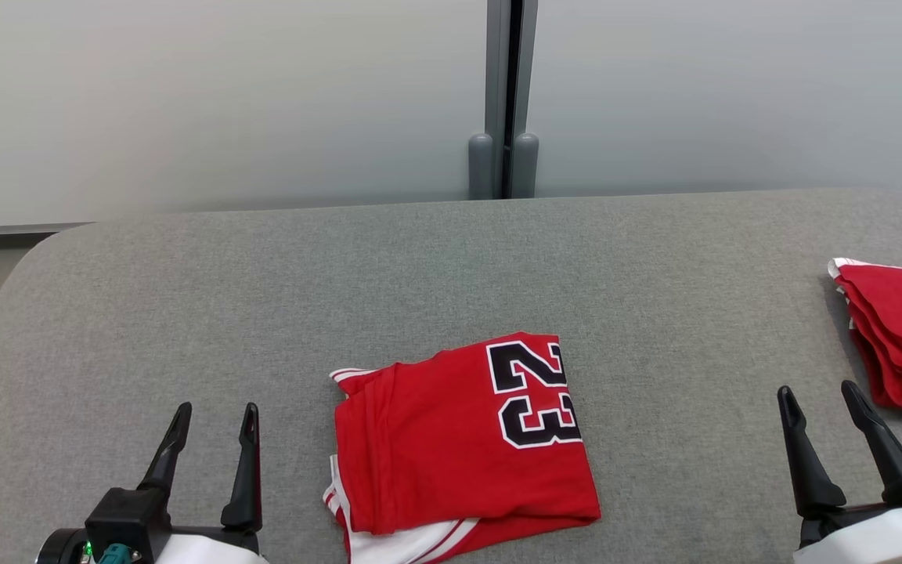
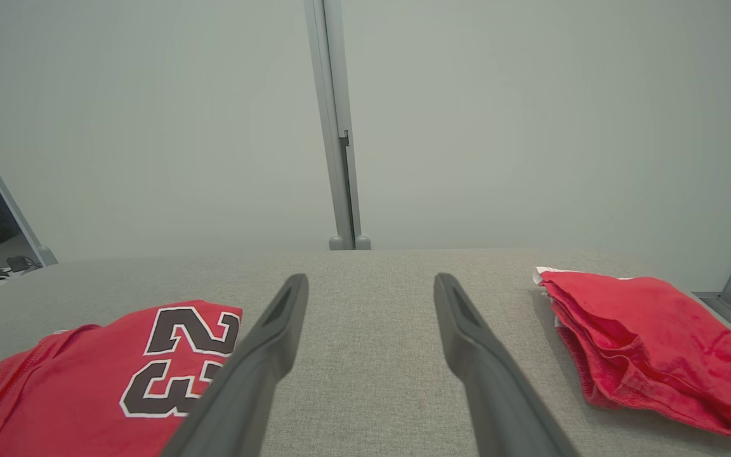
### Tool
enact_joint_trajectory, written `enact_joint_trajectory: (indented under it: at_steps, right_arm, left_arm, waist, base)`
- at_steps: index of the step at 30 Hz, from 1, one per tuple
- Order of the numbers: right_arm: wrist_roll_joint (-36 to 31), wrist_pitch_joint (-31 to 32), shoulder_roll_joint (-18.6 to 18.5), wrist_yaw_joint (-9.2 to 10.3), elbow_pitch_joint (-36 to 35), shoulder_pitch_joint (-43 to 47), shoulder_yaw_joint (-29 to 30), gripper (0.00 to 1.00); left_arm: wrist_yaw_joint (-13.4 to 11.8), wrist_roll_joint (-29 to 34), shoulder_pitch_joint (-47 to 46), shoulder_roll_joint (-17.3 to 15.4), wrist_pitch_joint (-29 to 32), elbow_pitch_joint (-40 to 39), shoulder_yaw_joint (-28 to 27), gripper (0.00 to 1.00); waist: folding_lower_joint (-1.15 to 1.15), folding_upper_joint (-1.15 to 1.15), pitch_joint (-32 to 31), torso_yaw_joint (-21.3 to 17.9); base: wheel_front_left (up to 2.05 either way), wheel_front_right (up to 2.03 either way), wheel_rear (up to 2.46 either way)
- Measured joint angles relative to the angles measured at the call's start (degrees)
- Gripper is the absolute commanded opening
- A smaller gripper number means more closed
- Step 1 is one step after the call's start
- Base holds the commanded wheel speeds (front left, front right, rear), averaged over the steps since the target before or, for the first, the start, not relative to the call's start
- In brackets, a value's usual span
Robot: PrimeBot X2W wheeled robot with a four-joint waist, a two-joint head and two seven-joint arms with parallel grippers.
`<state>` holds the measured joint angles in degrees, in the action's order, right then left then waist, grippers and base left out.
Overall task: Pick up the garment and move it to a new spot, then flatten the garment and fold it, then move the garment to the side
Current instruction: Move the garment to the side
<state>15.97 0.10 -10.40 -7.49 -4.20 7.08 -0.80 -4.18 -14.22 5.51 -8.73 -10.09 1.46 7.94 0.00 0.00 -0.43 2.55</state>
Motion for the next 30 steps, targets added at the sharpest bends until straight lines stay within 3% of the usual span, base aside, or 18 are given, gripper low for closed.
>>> enact_joint_trajectory:
  at_steps: [16,30]
  right_arm:
    - [-0.4,1.1,0.0,0.00,-0.4,-1.5,-1.4,1.00]
    - [4.6,0.9,-1.3,0.00,17.6,-11.9,-13.6,1.00]
  left_arm:
    - [0.1,0.0,-5.1,0.8,-0.4,-0.1,2.2,1.00]
    - [1.5,-0.1,-17.7,4.8,-4.7,3.6,6.3,1.00]
  waist:
    - [0.00,0.00,3.0,2.4]
    - [0.00,0.00,12.2,13.3]
  base:
    - [0.00,0.00,0.00]
    - [0.00,0.00,0.00]
